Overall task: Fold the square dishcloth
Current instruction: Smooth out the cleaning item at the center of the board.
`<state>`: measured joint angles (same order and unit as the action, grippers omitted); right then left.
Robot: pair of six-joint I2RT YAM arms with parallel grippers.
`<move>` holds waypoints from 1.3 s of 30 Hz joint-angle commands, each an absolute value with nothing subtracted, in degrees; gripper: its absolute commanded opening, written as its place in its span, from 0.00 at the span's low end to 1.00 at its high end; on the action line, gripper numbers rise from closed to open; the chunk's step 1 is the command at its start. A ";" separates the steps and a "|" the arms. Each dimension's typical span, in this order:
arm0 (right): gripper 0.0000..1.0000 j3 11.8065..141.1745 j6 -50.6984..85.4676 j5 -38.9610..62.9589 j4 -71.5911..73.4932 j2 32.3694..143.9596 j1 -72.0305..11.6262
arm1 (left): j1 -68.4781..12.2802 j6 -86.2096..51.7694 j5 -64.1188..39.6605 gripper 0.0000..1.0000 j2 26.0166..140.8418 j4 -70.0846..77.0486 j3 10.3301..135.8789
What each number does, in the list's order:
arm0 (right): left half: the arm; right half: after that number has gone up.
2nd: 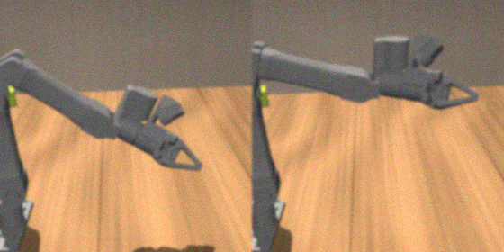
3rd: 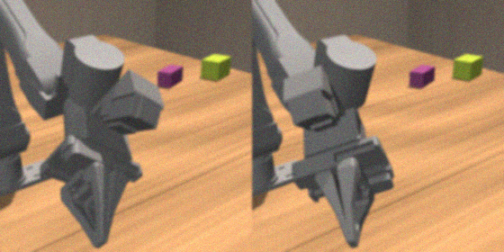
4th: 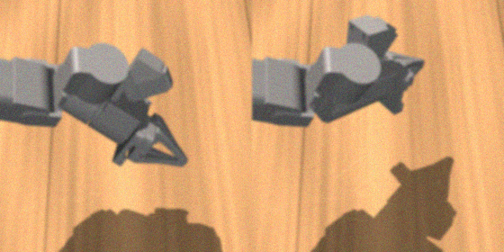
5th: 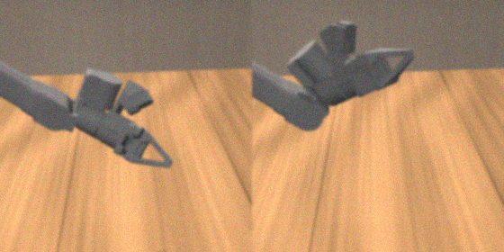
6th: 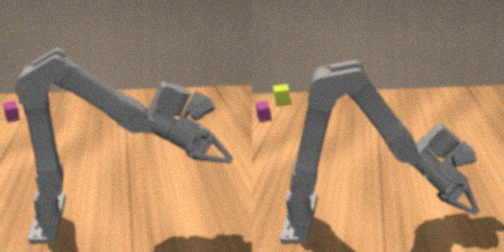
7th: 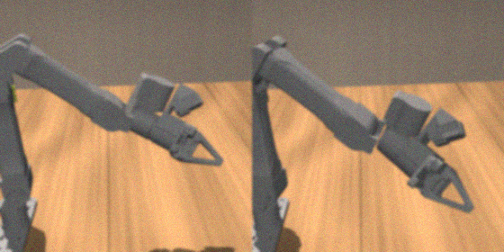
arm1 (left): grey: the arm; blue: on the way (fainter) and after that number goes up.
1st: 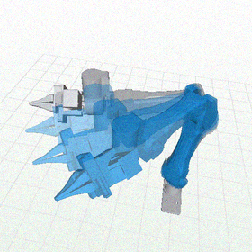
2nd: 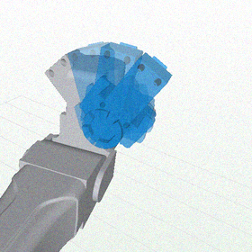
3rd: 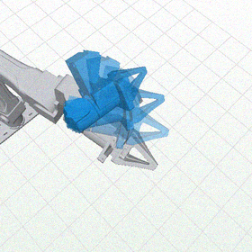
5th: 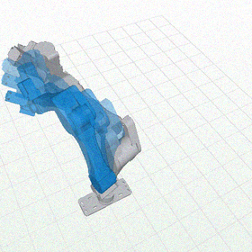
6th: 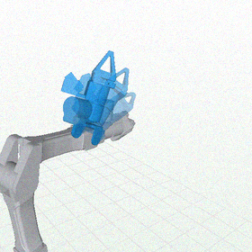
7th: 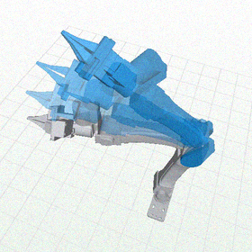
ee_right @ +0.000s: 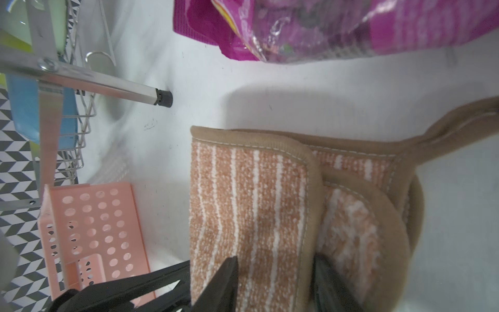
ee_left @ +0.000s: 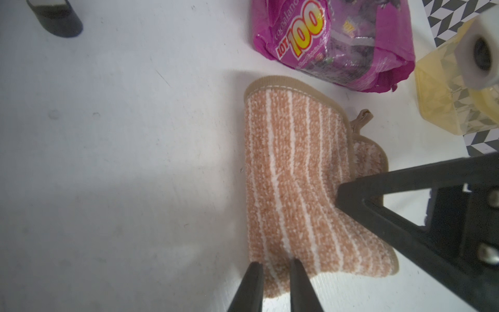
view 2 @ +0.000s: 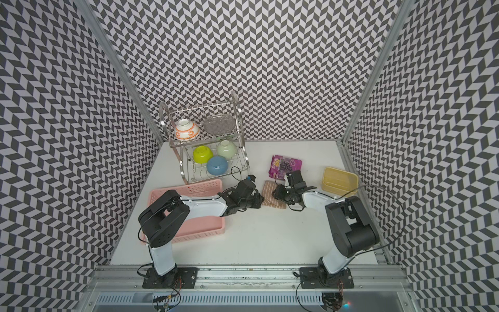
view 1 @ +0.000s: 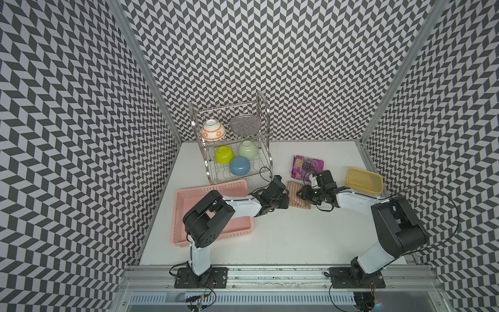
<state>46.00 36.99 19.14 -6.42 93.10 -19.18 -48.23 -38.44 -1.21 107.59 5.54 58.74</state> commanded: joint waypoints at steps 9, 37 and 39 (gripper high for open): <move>0.32 46.23 37.77 19.50 -3.53 89.74 -19.51 | -47.96 -37.89 -2.19 0.21 109.25 6.07 60.01; 0.00 47.48 33.23 8.23 -13.28 83.86 -17.76 | -47.99 -37.53 -1.84 0.21 109.19 4.66 59.37; 0.00 46.65 32.84 7.23 -13.62 83.51 -17.61 | -47.94 -37.53 -1.77 0.21 109.17 4.57 59.35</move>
